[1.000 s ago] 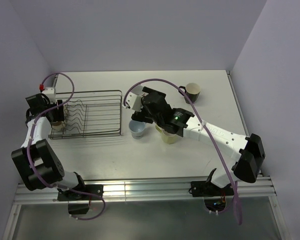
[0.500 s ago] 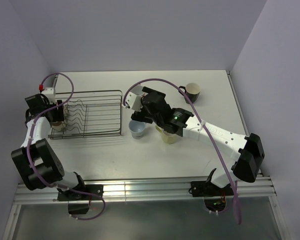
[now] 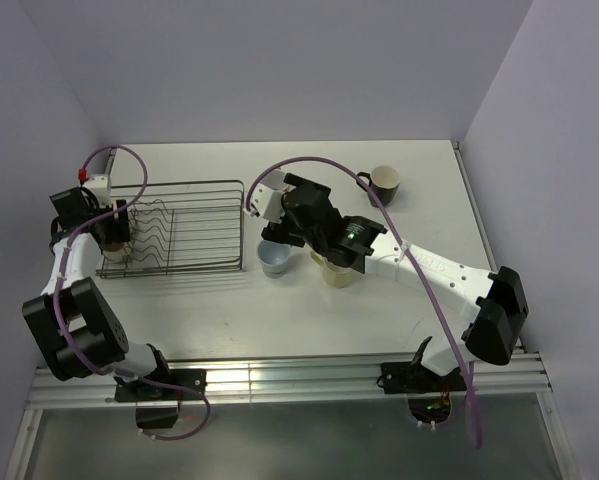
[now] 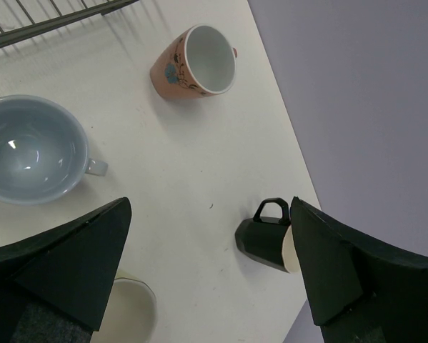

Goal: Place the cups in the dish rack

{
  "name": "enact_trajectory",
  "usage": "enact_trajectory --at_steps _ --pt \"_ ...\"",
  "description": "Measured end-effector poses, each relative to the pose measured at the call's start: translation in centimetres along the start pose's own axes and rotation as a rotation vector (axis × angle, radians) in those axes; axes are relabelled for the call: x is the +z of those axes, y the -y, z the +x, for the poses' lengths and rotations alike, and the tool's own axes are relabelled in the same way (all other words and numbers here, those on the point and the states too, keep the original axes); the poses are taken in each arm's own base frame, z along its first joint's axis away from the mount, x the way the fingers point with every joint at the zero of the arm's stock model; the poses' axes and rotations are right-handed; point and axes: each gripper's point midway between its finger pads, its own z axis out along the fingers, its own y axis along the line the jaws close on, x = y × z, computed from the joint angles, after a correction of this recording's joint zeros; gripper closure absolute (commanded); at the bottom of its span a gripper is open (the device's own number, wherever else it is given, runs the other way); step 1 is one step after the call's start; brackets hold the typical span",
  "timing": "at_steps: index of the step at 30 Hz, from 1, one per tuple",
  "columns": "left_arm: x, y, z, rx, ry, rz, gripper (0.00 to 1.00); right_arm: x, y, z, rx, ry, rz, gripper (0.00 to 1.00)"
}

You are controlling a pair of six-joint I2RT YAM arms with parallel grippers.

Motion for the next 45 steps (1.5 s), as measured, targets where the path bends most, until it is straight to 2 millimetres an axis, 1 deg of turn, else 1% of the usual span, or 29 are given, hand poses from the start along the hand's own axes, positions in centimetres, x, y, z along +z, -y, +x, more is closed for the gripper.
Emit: enact_trajectory --at_steps 1,4,10,13,17,21,23,25,28,31,34,36,38,40,43,45 --pt "0.0 0.0 0.0 0.000 -0.002 0.001 0.14 0.0 0.0 0.0 0.000 0.000 0.000 0.00" --pt "-0.2 0.0 0.0 0.000 -0.004 0.001 0.11 0.0 0.0 0.0 0.001 0.000 0.000 0.00" --pt "-0.5 -0.1 -0.6 0.002 0.010 -0.003 0.09 0.0 0.0 0.0 0.005 0.001 0.000 0.00" --pt "-1.0 -0.2 -1.3 0.004 0.026 -0.008 0.08 0.0 0.0 -0.1 0.011 0.002 0.001 0.00" --pt "-2.2 -0.6 -3.1 0.010 0.068 -0.020 0.08 -0.1 0.4 -0.4 0.031 0.010 0.005 0.00" --pt "-3.9 -1.0 -5.8 0.023 0.132 -0.036 0.08 -0.2 1.1 -0.8 0.065 0.014 0.007 0.00" --pt "-4.9 -0.8 -7.1 0.037 0.169 -0.037 0.07 -0.1 1.7 -0.7 0.091 0.006 0.001 0.00" --pt "-6.0 -0.1 -8.4 0.055 0.206 -0.029 0.07 0.2 2.3 -0.7 0.123 -0.008 -0.009 0.00" --pt "-7.7 1.8 -10.5 0.092 0.269 0.003 0.08 0.9 3.4 -0.1 0.193 -0.041 -0.036 0.00" --pt "-9.2 4.5 -12.2 0.138 0.326 0.063 0.09 1.5 4.8 1.5 0.281 -0.089 -0.079 0.00" --pt "-10.6 8.0 -13.0 0.188 0.367 0.163 0.10 1.8 6.0 3.5 0.363 -0.135 -0.119 0.00" --pt "-11.6 10.5 -13.1 0.222 0.386 0.248 0.11 1.7 6.2 5.2 0.414 -0.168 -0.154 0.00" --pt "-12.4 12.6 -13.0 0.252 0.396 0.321 0.12 1.4 6.0 7.0 0.453 -0.211 -0.192 0.00" --pt "-13.1 14.5 -12.8 0.278 0.401 0.389 0.14 1.0 5.4 8.3 0.480 -0.241 -0.234 0.02" --pt "-13.9 16.8 -12.2 0.311 0.388 0.473 0.15 -0.1 3.2 10.9 0.507 -0.298 -0.309 0.06" --pt "-14.2 18.1 -11.7 0.321 0.378 0.520 0.16 -1.3 1.5 12.7 0.516 -0.349 -0.360 0.10"
